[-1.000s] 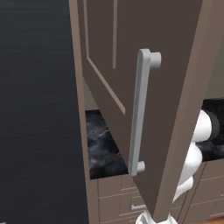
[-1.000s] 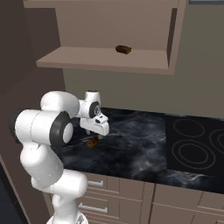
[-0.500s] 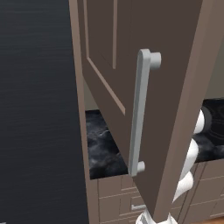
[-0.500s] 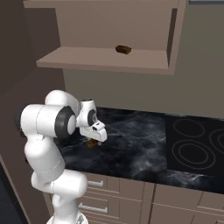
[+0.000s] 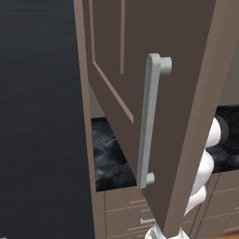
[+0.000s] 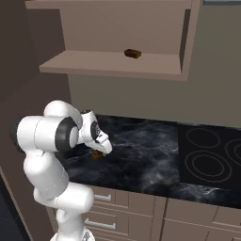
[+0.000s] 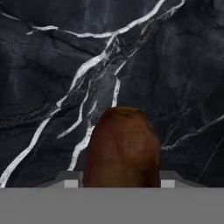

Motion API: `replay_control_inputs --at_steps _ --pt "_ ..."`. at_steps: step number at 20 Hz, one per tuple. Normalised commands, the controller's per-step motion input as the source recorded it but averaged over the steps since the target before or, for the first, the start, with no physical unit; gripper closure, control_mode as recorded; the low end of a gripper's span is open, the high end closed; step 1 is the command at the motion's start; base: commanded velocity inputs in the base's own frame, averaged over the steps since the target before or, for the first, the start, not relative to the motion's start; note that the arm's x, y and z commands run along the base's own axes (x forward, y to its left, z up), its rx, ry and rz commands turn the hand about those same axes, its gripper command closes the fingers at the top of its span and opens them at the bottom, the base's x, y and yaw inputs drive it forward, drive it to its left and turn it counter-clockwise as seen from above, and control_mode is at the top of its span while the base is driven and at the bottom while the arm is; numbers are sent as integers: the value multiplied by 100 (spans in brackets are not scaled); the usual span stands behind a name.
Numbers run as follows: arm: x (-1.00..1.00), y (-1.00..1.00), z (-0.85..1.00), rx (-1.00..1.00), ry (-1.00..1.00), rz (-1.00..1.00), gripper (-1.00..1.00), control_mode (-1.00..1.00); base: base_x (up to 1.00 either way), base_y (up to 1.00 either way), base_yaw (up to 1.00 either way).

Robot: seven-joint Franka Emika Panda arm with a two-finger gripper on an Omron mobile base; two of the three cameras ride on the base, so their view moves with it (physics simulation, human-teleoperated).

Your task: Pick the sweet potato, sweet potato from the counter and place them in the cabinet. Then close the cabinet.

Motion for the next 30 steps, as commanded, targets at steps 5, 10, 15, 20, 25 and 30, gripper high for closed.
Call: replay_control_inputs --at_steps 5,10,15,20,25,30 --pt "-49 -54 25 0 -39 -5 100 -100 0 0 0" --pt "-51 -45 100 -5 -39 -1 100 -100 0 0 0" --pt "-31 -42 100 -5 -27 0 100 -100 0 0 0" --pt "-25 -33 100 0 -13 7 100 -100 0 0 0" --pt "-32 -18 100 0 -16 17 100 -100 0 0 0" --pt "-34 0 100 -1 -20 21 100 -100 0 0 0"
